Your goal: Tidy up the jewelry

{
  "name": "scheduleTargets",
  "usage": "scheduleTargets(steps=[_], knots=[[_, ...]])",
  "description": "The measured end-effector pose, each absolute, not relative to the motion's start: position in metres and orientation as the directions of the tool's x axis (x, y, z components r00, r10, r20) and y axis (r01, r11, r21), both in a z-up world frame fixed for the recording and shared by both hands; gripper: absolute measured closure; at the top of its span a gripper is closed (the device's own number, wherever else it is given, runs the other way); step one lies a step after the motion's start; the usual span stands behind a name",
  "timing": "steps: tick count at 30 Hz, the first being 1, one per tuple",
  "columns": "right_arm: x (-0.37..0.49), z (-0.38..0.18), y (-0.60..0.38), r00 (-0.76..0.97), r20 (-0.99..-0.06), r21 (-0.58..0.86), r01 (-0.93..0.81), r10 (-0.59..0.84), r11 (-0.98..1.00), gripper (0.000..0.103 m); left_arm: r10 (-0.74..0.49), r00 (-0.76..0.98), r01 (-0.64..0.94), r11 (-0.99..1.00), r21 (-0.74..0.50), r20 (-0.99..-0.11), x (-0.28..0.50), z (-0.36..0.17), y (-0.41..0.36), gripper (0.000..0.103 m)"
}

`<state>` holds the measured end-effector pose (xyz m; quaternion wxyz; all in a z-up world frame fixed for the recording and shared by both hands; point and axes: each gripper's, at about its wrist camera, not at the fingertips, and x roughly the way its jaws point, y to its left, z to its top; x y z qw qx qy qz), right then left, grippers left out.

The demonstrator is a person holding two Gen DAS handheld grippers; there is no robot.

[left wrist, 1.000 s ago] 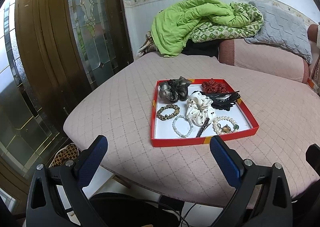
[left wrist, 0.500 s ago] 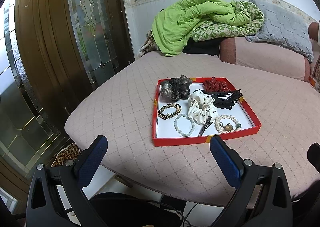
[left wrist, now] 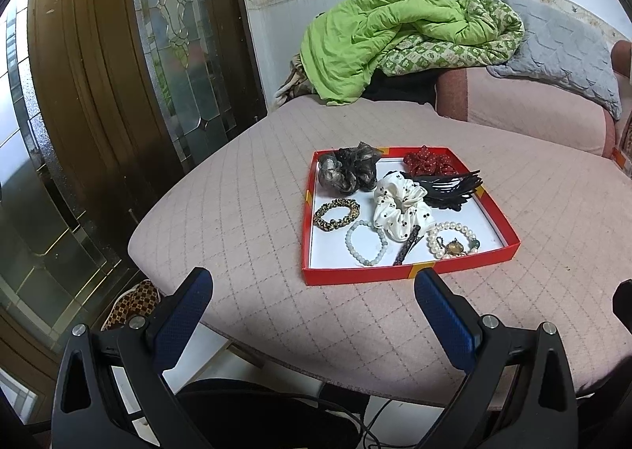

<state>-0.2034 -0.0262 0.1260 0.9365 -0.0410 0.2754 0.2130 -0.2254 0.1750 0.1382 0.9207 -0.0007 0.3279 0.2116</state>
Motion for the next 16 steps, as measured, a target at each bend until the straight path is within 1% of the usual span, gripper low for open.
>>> scheduleTargets(steps=[9,13,16], knots=[[-0.201,0.123,-0.030,0.755,-0.538,0.047,-0.416,0.374,0.908,0.008,0.402,0.682,-0.391,0.906,0.159,-0.611,-0.220,0.133,0.170,0.001],[-0.196,0.121,-0.036,0.757,-0.541,0.060,-0.402,0.368,0.914,0.008,0.428,0.665,-0.398,0.897,0.195,-0.612,-0.213,0.127,0.163,0.001],[-0.189,0.122,-0.049,0.769,-0.537,0.075,-0.367,0.348,0.927,0.008,0.374,0.680,-0.329,0.924,0.194,-0.631,-0.203,0.125,0.150,0.001]])
